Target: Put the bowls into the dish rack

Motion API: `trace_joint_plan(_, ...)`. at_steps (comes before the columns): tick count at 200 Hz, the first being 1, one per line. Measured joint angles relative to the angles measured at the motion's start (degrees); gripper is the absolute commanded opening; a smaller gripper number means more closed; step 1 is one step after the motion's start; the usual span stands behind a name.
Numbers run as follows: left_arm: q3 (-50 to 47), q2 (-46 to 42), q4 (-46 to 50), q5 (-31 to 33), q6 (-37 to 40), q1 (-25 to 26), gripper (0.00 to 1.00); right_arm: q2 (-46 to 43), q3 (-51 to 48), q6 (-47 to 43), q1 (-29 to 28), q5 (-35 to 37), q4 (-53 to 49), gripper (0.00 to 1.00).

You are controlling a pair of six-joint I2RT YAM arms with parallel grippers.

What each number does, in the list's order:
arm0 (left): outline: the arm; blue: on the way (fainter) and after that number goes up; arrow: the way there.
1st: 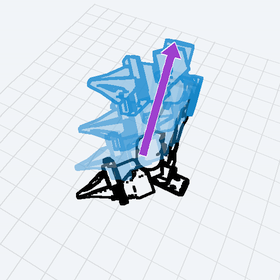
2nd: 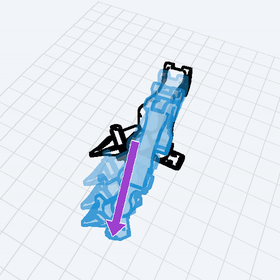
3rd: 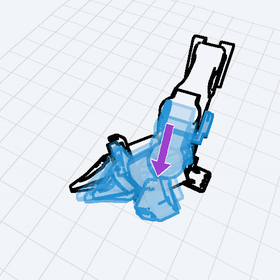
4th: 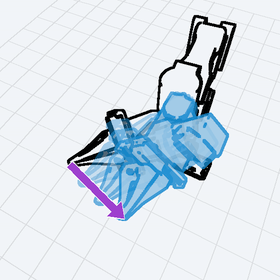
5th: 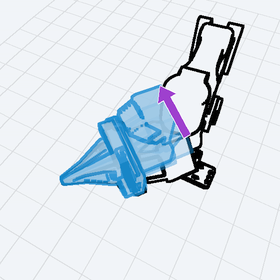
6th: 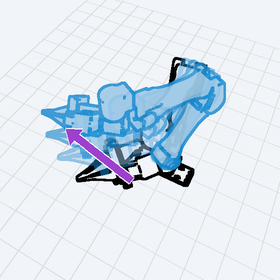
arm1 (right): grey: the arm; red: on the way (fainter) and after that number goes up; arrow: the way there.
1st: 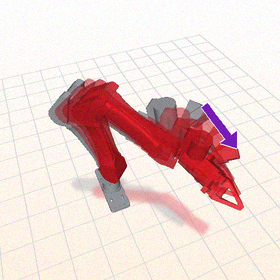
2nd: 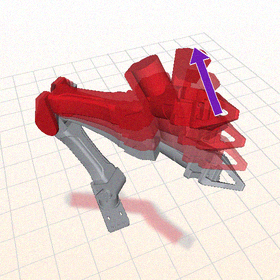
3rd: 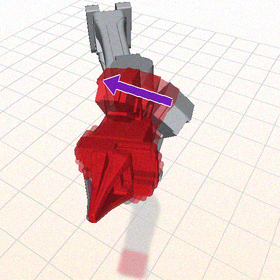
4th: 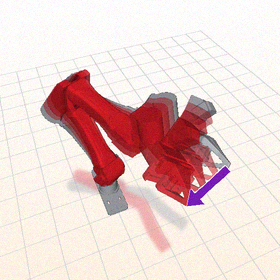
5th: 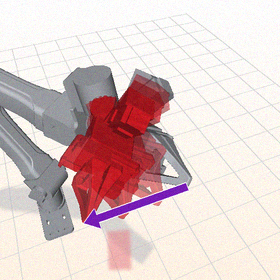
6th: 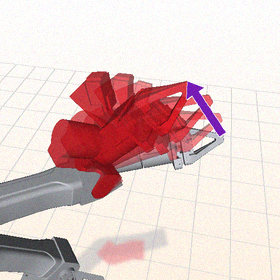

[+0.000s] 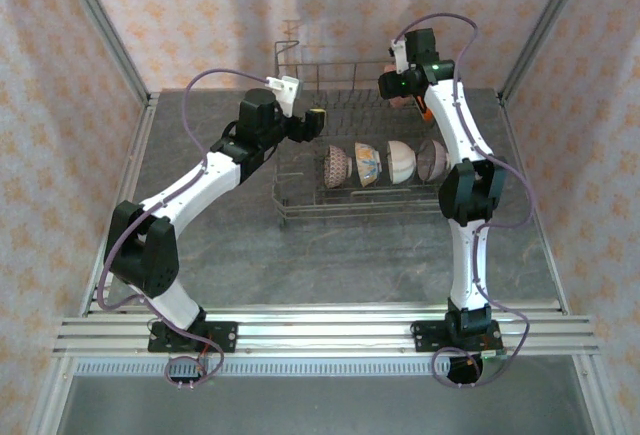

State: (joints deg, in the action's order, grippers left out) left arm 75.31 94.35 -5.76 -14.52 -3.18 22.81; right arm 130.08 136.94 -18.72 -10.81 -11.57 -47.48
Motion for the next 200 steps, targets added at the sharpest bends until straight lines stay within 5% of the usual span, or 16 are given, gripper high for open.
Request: trace_joint_plan(200,-3.5,-0.2,-6.4,0.1,0.5,0.0,0.88,2.6,0.9,-2.6,0.1,-3.7,-1.2,0.41)
